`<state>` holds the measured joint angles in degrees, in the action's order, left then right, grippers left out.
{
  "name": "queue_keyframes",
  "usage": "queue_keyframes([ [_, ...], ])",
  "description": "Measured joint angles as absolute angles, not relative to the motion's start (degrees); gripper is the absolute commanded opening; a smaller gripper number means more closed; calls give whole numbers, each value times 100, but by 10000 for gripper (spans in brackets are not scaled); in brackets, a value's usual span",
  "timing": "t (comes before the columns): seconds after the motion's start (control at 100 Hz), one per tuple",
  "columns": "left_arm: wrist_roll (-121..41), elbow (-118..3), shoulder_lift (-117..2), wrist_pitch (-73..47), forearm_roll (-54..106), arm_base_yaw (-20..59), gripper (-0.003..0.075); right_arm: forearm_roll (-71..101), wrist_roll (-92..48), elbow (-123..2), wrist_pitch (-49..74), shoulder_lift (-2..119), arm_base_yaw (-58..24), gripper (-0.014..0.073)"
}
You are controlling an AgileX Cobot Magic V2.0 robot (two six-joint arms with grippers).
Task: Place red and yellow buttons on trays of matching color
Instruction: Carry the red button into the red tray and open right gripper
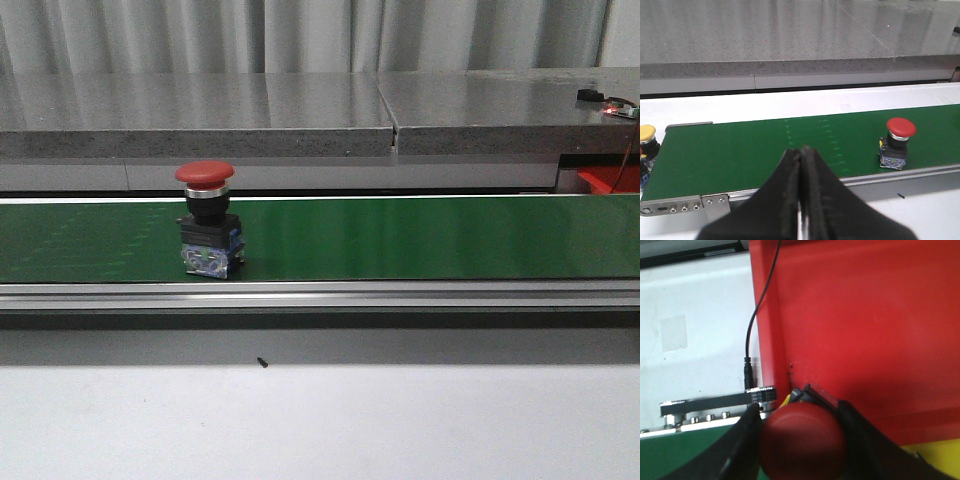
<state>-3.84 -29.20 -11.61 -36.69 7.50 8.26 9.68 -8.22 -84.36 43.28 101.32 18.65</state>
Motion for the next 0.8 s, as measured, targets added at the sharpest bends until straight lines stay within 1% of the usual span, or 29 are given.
queue_keyframes([
  [0.24,-384,-2920,-1161,-3669,750,826,-19,1236,-809,-8436,3756,10735,1887,141],
  [0.62,-384,-2920,-1161,-3669,750,826,-19,1412,-809,-8468,3445,11393,1887,141],
  [0.73,-384,-2920,-1161,-3669,750,826,-19,1445,-804,-8509,3419,11466,1887,162],
  [0.8,-384,-2920,-1161,-3669,750,826,-19,1482,-804,-8533,3387,11515,1887,218],
])
